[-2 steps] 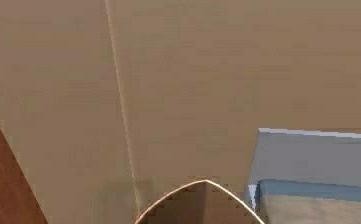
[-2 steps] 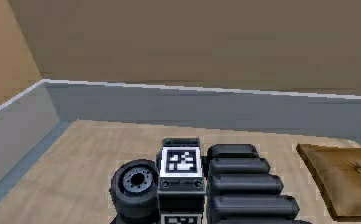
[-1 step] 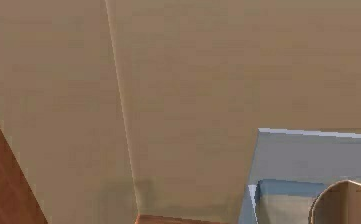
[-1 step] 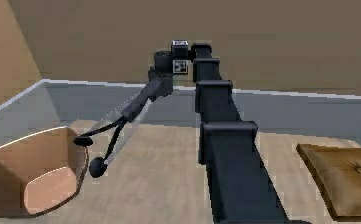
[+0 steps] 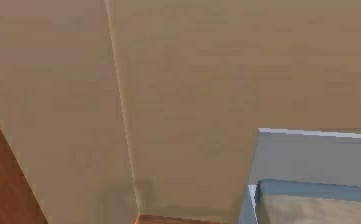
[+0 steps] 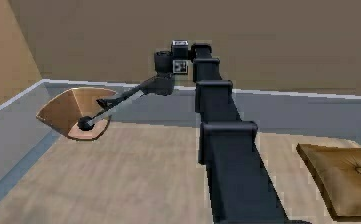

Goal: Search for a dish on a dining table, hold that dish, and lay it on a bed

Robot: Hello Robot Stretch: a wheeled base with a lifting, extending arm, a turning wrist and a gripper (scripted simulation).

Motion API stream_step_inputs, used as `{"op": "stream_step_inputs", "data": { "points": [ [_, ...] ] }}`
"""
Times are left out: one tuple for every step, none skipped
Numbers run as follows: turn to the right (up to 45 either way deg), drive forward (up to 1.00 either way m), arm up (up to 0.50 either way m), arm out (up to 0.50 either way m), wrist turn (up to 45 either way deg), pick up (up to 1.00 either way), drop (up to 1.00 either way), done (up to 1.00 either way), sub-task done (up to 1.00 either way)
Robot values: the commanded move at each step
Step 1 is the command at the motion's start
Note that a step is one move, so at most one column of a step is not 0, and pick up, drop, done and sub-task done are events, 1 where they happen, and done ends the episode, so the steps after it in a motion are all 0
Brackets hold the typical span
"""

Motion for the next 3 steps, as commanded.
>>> {"op": "stream_step_inputs", "data": {
  "points": [
    [0.0, 0.0, 0.0, 0.0, 45.0, 0.0, 0.0, 0.0, 0.0],
    [0.0, 0.0, 0.0, 0.0, 36.0, 0.0, 0.0, 0.0, 0.0],
    [0.0, 0.0, -0.16, 0.0, 0.0, 0.0, 0.0, 0.0, 0.0]
  ]
}}
